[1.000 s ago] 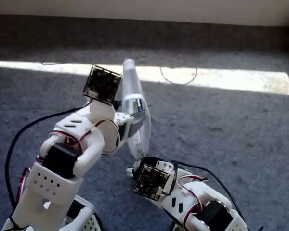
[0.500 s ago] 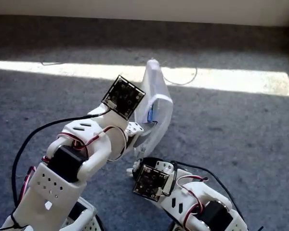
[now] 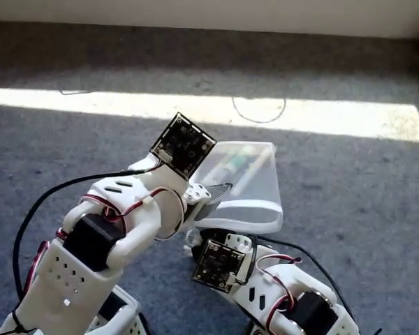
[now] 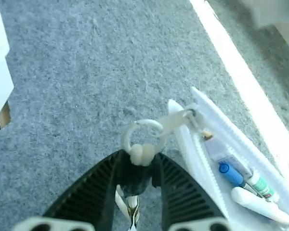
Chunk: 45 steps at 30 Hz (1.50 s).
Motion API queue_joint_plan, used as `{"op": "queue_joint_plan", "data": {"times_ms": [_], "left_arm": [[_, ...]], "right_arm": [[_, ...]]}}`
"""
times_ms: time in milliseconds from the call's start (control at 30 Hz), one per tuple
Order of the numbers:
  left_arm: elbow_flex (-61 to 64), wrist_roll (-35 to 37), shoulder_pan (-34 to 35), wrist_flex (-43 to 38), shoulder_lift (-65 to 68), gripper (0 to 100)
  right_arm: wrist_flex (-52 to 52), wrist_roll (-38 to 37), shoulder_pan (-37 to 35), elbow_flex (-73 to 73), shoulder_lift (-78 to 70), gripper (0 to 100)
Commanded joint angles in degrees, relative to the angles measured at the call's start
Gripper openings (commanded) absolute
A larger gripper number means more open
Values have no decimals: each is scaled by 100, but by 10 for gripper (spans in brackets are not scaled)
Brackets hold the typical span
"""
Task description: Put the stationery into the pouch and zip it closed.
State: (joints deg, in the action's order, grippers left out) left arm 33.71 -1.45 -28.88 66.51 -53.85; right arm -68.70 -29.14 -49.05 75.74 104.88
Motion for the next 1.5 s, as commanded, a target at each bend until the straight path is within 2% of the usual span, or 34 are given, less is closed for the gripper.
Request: {"op": "queue_joint_plan", "data": {"times_ms": [0, 167, 367, 600, 767, 1000, 1100, 1267, 1400, 1467], "left_arm": [[-620, -62, 259, 334, -119, 245], [-1086, -290, 426, 862, -119, 245], [-1103, -422, 1033, 976, -119, 245], [-1095, -1020, 1077, 1521, -119, 245], [-998, -1556, 1033, 1829, -119, 247], [-1042, -1609, 1033, 1855, -119, 249], [-1042, -1609, 822, 1881, -189, 249], [-980, -1582, -4, 1925, -708, 246], [-831, -1574, -127, 1855, -919, 248], [-576, -1574, -127, 1565, -936, 248]], "right_arm": [[-22, -35, 75, -356, 48, 5], [4, -35, 479, -497, 48, 5], [-347, 35, 514, -1051, 48, 5], [-541, 325, 541, -1508, 48, 5], [-426, 343, 1288, -1648, 48, 5], [-453, 941, 1807, -2229, 48, 5], [-453, 1152, 1965, -2334, 48, 5], [-444, 1398, 2018, -2475, 48, 5], [-444, 1415, 2018, -2475, 48, 5], [-444, 1415, 2018, -2484, 48, 5]]}}
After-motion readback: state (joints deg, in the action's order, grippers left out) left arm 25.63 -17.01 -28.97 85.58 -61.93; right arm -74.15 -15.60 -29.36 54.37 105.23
